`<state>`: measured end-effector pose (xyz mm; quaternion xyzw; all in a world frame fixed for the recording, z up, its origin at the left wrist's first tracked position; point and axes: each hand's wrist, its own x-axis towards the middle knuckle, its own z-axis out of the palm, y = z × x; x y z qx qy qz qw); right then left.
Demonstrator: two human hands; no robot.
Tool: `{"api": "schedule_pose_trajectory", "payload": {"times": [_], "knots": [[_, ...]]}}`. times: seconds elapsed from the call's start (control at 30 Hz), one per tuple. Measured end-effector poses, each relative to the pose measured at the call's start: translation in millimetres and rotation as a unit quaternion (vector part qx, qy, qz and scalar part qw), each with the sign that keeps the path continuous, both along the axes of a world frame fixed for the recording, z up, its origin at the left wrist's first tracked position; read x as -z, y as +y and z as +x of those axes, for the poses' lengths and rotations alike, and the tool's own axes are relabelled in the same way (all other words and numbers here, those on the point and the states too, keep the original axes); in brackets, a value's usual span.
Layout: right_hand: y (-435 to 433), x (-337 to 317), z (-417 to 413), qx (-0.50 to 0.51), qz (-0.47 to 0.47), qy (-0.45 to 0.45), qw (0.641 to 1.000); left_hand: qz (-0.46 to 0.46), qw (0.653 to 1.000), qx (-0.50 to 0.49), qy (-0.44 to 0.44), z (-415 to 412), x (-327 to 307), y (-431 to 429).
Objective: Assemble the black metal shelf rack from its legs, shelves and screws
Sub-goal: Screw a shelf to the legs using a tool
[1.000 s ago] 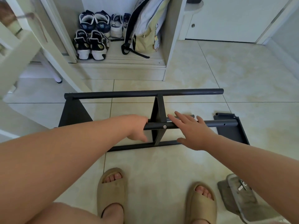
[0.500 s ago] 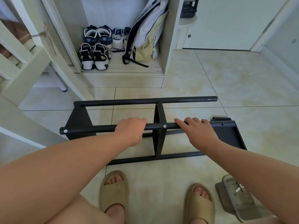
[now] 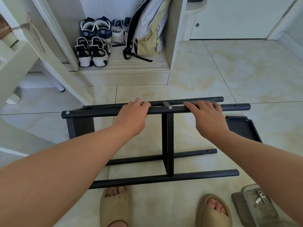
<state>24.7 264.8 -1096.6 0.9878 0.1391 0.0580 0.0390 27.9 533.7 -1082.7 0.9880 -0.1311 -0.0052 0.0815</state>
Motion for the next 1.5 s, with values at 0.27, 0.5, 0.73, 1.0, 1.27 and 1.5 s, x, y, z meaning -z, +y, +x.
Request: {"api": "schedule_pose_trajectory", "payload": {"times": [0.27,0.5,0.73,1.0,1.27,1.5], "knots": [[10,53,104,0.001,0.019,-0.005,1.000,0.051,0.997,-0.064,0.001,95,57,0],[22,95,149,0.016,0.015,0.025,0.999,0.038,0.995,-0.081,0.044,143,104,1],[28,109,158,0.030,0.016,0.089,0.995,0.011,0.994,-0.082,0.073,153,125,4],[6,80,104,0.053,0.057,0.119,0.990,0.012,0.997,-0.046,0.057,120,93,-19],[-71,29,6,0.113,0.010,0.135,0.984,0.017,0.995,0.058,0.074,45,46,-98],[-162,20,-93,0.178,0.007,0.174,0.968,0.026,0.979,0.185,0.078,-19,42,-188]]}}
